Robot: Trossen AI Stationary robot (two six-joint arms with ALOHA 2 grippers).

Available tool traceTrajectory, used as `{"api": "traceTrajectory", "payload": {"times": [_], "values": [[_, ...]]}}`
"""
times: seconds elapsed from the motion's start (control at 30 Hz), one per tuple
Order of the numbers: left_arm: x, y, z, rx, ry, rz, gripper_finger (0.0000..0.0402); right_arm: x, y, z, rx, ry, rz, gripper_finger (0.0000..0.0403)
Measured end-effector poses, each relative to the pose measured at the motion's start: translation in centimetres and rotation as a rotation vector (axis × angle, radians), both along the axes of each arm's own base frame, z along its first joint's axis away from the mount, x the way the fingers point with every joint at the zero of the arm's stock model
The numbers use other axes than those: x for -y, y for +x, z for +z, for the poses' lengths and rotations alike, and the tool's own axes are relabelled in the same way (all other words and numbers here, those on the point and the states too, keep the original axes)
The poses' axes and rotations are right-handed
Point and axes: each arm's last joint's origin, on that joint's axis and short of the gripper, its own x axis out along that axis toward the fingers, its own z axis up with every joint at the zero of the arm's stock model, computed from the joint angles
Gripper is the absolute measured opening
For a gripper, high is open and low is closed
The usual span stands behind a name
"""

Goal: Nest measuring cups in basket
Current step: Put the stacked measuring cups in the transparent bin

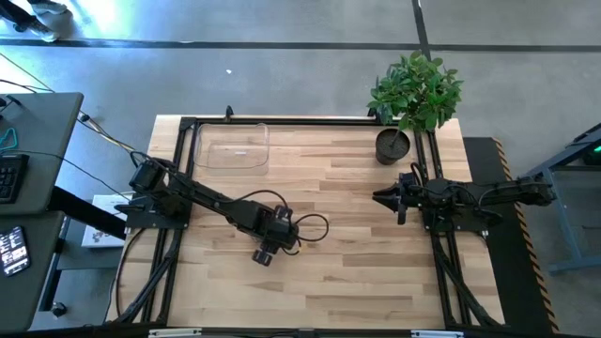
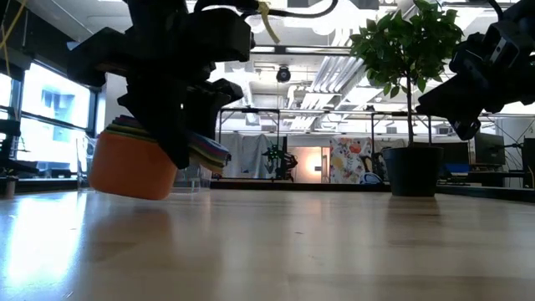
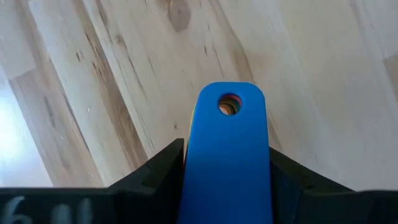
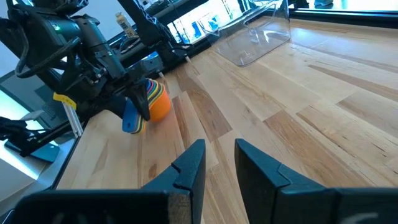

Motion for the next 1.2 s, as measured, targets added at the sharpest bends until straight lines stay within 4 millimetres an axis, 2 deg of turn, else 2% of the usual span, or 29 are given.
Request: {"api": "traceTrajectory", "payload": {"times": [0.27, 0.63, 0.93, 1.2], "values": [[-0.3, -0.5, 0.2, -0.04, 0.022, -0.012, 0.0152, 0.0, 0.0, 0.0, 0.0, 0.0, 0.0, 0.0078], [-3.2, -2.5, 4.5, -0.003, 0.078, 0.036, 0.015, 0.0, 0.0, 0.0, 0.0, 0.0, 0.0, 0.0078], [-7.2, -4.5, 8.3, 0.055, 0.155, 0.119, 0.0149, 0.0, 0.0, 0.0, 0.001, 0.0, 0.0, 0.0078], [-13.2, -6.3, 10.4, 0.078, 0.243, 0.245, 0.0148, 0.0, 0.0, 0.0, 0.001, 0.0, 0.0, 0.0078]]}}
